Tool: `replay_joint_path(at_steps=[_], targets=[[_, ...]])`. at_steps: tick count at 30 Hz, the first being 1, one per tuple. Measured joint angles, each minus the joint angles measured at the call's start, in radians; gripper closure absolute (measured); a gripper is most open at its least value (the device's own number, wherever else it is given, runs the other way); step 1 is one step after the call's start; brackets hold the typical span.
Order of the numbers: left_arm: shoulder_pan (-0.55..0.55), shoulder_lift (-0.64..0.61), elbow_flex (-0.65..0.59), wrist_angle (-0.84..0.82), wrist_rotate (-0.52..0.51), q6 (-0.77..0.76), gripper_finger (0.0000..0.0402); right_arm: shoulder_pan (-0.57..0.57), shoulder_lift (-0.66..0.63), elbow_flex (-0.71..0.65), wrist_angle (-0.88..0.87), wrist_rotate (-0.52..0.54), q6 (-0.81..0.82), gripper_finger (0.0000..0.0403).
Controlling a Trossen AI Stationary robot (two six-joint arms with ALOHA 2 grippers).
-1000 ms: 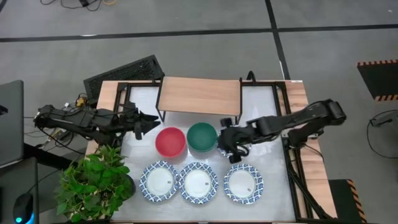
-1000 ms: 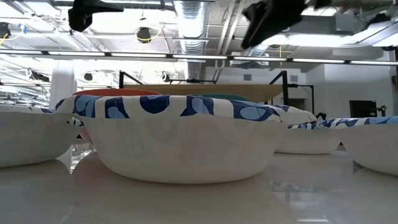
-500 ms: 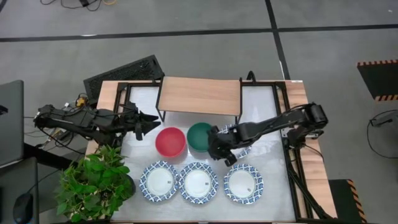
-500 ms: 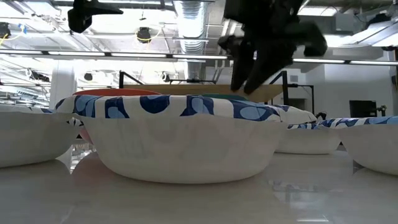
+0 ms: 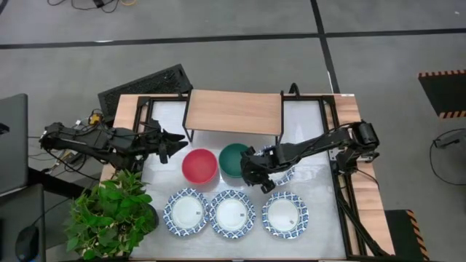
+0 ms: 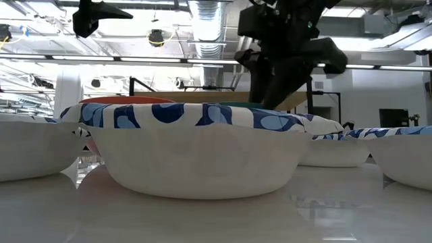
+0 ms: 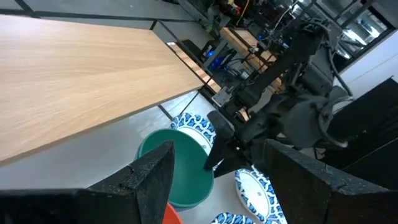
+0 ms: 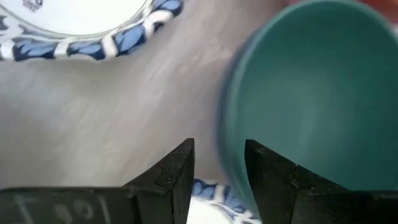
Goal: Place and stack bowls onto a shelf
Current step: Put the green bowl on the shelf
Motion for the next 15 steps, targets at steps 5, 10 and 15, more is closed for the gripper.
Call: replay_joint_path(at_steps=[5, 10, 15], targets=[[0.0, 0.0, 0.0, -0.003, 0.0, 0.0, 0.0168, -0.02, 0.004, 0.0, 0.0, 0.002, 0.002, 0.0264], [0.0, 0.0, 0.0, -0.004, -0.002, 0.0, 0.0168, -0.037, 0.004, 0.0, 0.0, 0.001, 0.002, 0.0311], [0.0, 0.0, 0.0, -0.004, -0.024, 0.0, 0.0168, -0.043, 0.004, 0.0, -0.005, -0.002, 0.0, 0.0336]])
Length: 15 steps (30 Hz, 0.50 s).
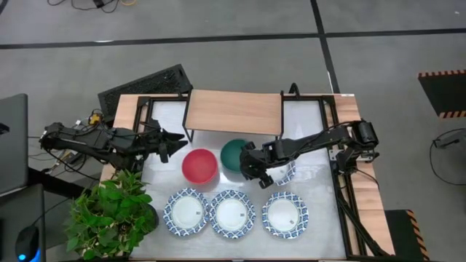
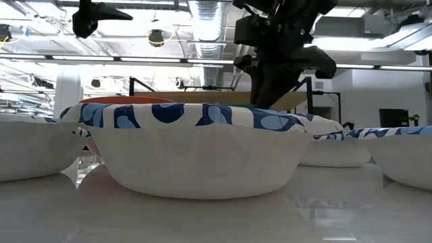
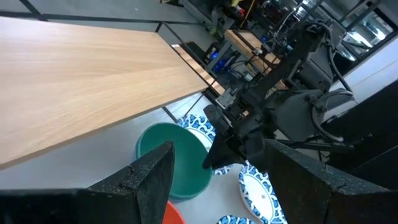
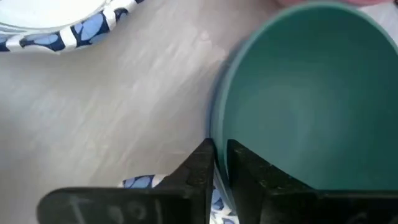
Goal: Place and stack bowls onto a shelf
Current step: Put the green bowl on the shelf
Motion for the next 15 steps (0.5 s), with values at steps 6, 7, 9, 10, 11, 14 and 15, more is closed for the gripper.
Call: replay_joint_path(at_steps=[6, 7, 9, 10, 11, 14, 15], targets=[[0.0, 0.0, 0.0, 0.0, -0.006, 0.0, 0.0168, 0.001, -0.002, 0.0, -0.008, -0.002, 0.001, 0.0375], [0.0, 0.0, 0.0, 0.0, -0.006, 0.0, 0.0168, 0.002, -0.005, 0.0, -0.011, 0.0, 0.0, 0.0375], [0.0, 0.0, 0.0, 0.0, -0.006, 0.0, 0.0168, 0.003, -0.01, 0.001, -0.009, 0.005, 0.0, 0.0375], [0.0, 0.0, 0.0, 0.0, -0.006, 0.0, 0.0168, 0.003, -0.01, 0.008, -0.015, 0.007, 0.001, 0.0375], [0.0, 0.0, 0.0, 0.0, -0.006, 0.0, 0.0168, 0.003, -0.01, 0.019, -0.027, 0.008, 0.001, 0.0375], [0.0, 0.0, 0.0, 0.0, -0.006, 0.0, 0.0168, 0.003, -0.01, 0.071, -0.081, -0.001, -0.008, 0.0375], [0.0, 0.0, 0.0, 0.0, -0.006, 0.0, 0.0168, 0.003, -0.011, 0.09, -0.09, -0.011, -0.016, 0.0375]])
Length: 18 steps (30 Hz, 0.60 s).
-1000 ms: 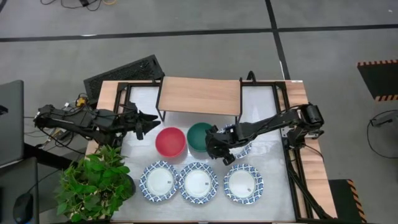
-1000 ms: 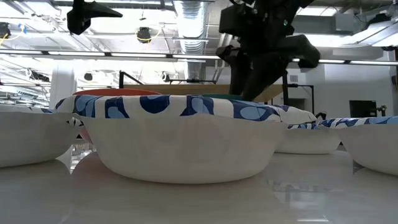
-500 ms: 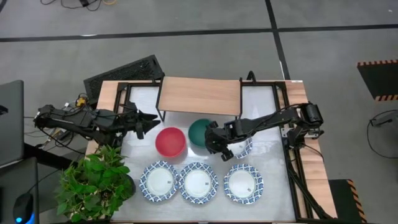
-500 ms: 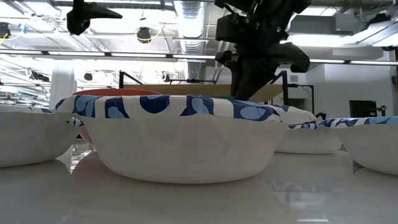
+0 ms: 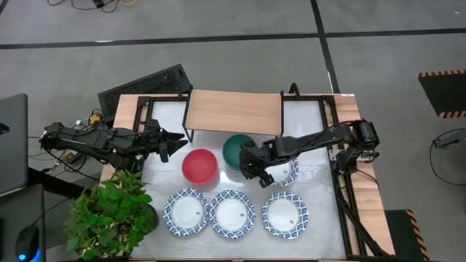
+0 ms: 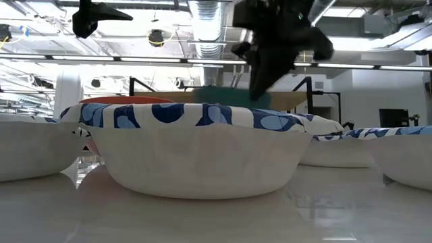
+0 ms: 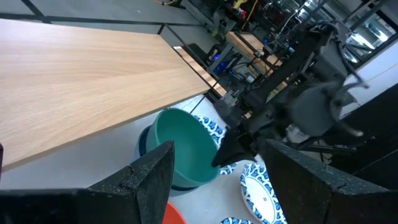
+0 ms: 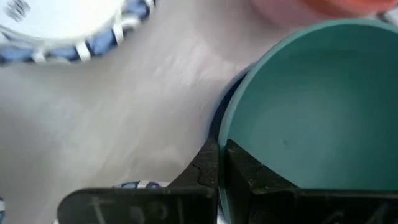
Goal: Place and stack bowls onto a shelf
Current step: Put the green bowl on the shelf
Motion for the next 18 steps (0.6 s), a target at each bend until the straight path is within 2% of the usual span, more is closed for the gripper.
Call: replay_joint_path(at_steps=[11, 16, 18], targets=[[0.0, 0.0, 0.0, -0.005, 0.0, 0.0, 0.0168, -0.013, -0.001, 0.247, -0.178, -0.289, -0.07, 0.0375], [0.0, 0.0, 0.0, -0.017, 0.0, -0.004, 0.0168, -0.034, -0.001, 0.349, -0.251, -0.271, -0.07, 0.0375], [0.0, 0.0, 0.0, -0.017, -0.001, -0.004, 0.0168, -0.038, -0.002, 0.379, -0.292, -0.214, -0.071, 0.0375]])
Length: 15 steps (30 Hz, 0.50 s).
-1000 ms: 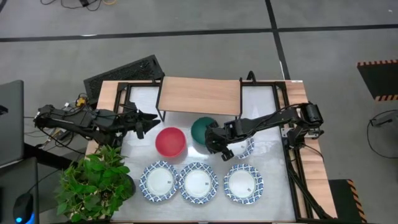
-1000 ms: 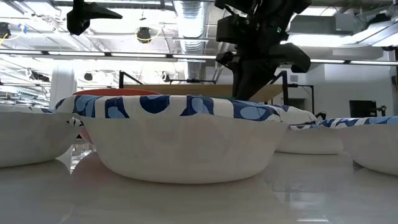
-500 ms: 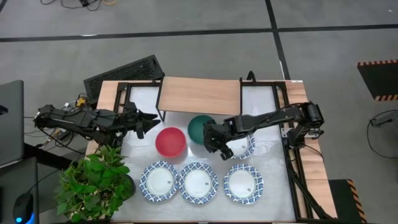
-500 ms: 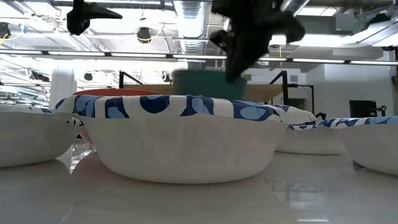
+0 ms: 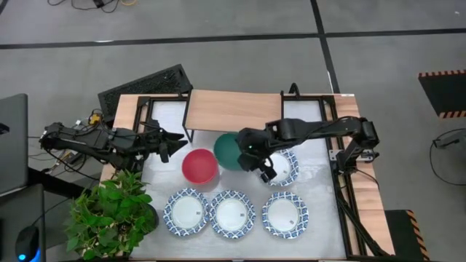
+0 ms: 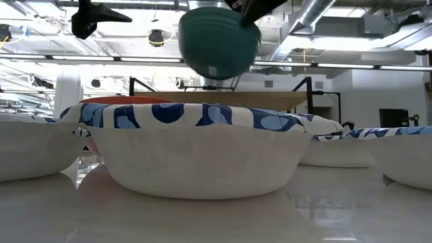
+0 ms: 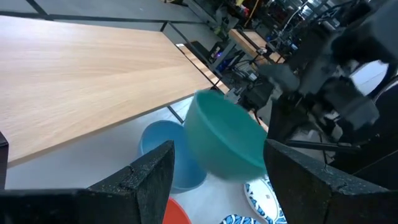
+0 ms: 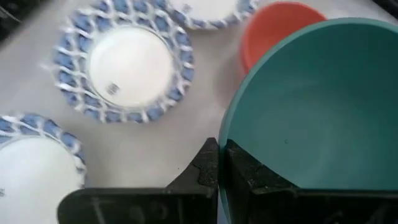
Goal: Place and stack bowls onto a shelf
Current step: Put the green bowl on the shelf
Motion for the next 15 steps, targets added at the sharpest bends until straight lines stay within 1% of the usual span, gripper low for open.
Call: replay_joint_path(at_steps=[2, 5, 10, 13, 15], targets=[[0.0, 0.0, 0.0, 0.0, -0.012, 0.0, 0.0168, -0.011, -0.001, 0.014, -0.053, 0.08, 0.001, 0.0375], [0.0, 0.0, 0.0, 0.0, -0.027, -0.001, 0.0168, -0.053, 0.0, 0.016, -0.141, 0.143, 0.033, 0.0375], [0.0, 0.0, 0.0, 0.0, -0.027, -0.002, 0.0168, -0.168, -0.008, 0.016, -0.236, 0.145, 0.119, 0.0375], [0.0, 0.0, 0.0, 0.0, -0.028, -0.002, 0.0168, -0.232, -0.033, 0.016, -0.237, 0.138, 0.131, 0.0375], [0.0, 0.0, 0.0, 0.0, -0.028, -0.002, 0.0168, -0.269, -0.072, 0.016, -0.234, 0.134, 0.133, 0.0375]])
